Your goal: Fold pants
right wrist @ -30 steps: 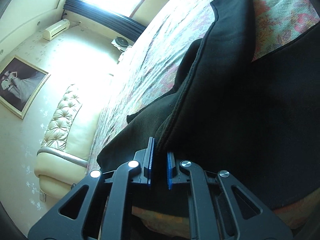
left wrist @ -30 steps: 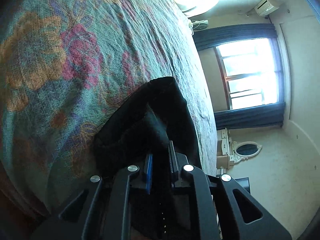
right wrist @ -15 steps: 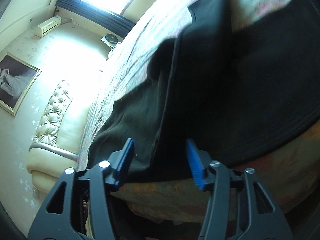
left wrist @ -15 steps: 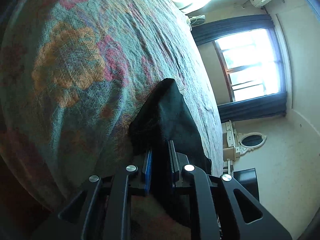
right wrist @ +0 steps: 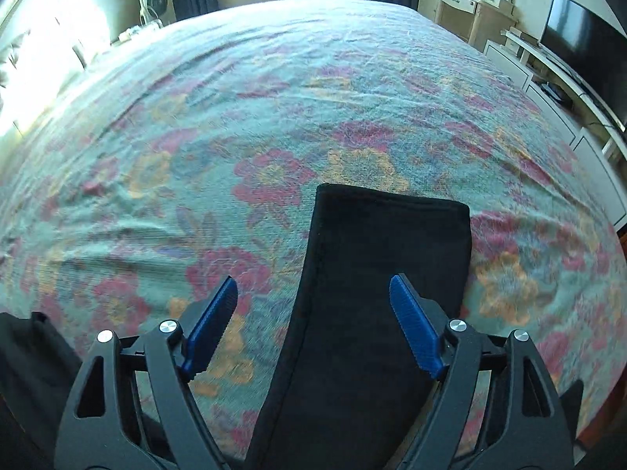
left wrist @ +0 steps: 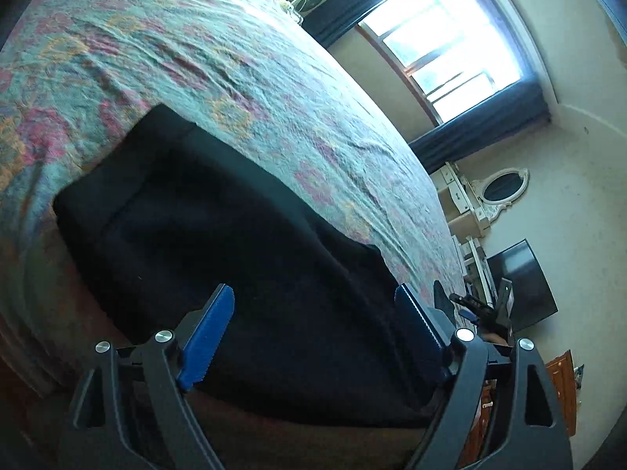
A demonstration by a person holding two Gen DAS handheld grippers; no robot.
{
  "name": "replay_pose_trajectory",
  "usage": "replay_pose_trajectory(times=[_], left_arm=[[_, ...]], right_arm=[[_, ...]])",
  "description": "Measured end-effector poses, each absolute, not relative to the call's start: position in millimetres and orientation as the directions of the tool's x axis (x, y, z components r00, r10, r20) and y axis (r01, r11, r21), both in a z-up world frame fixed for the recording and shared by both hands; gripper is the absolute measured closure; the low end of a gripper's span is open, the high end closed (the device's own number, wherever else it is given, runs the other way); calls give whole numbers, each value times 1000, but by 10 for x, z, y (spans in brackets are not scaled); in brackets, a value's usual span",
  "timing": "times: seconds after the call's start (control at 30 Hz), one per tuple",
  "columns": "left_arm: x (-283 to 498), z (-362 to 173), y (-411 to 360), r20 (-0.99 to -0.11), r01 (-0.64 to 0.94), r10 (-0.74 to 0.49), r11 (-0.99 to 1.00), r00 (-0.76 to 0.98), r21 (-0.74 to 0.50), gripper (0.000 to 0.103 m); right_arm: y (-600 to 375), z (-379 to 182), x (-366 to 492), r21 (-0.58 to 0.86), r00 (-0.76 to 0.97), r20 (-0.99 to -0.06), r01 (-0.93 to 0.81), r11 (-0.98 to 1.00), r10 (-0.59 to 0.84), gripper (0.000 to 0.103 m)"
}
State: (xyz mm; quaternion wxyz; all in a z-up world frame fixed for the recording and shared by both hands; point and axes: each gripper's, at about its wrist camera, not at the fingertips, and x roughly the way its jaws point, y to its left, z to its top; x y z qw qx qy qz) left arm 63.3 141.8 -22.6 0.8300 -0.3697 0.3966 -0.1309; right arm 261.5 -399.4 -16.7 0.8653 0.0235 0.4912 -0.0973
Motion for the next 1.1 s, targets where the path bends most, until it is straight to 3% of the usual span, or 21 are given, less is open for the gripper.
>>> replay_pose_trajectory(times=[0.13,0.17,0.2,0.23,0.27,0.5,0.7,0.93,1.1], left_arm=[[717,-403,1066,-619,-113,-532,699,578,-706,20],[710,-412,998,-634,-115,-512,718,579,-686,18],[695,-396,937,-643,-104,-492,741,587,-663,17],[683,-377,874,-648,-82,-488,759,585,-646,17],[677,-341,802,-643,-51,-503,764,578,-643,17],[658,-243,230,-606,105,-592,756,531,-646,17],[641,-285,-477,-590,234,-681,717,434,-657,17],[600,-460,-1122,-567,248,-765,638,304,-729,17],[445,-620,-1387,-483,175,-843,526,237,-832,17]], right_arm=[[-4005,-576,3006,-171,351,-912,144,975,-212,28],[-4050,-581,3021,-130,354,-919,147,981,-174,45],[-4105,-564,3013,-108,361,-918,167,980,-162,76],[-4156,-518,2978,-100,370,-916,167,981,-157,90],[-4215,-462,2918,-77,387,-912,160,984,-135,94],[-4799,302,1834,150,627,-779,166,975,13,95],[-5479,713,534,268,765,-644,239,933,-12,95],[-5963,110,-292,375,730,-684,352,858,0,95],[-6130,-337,-515,528,731,-677,399,749,87,95]])
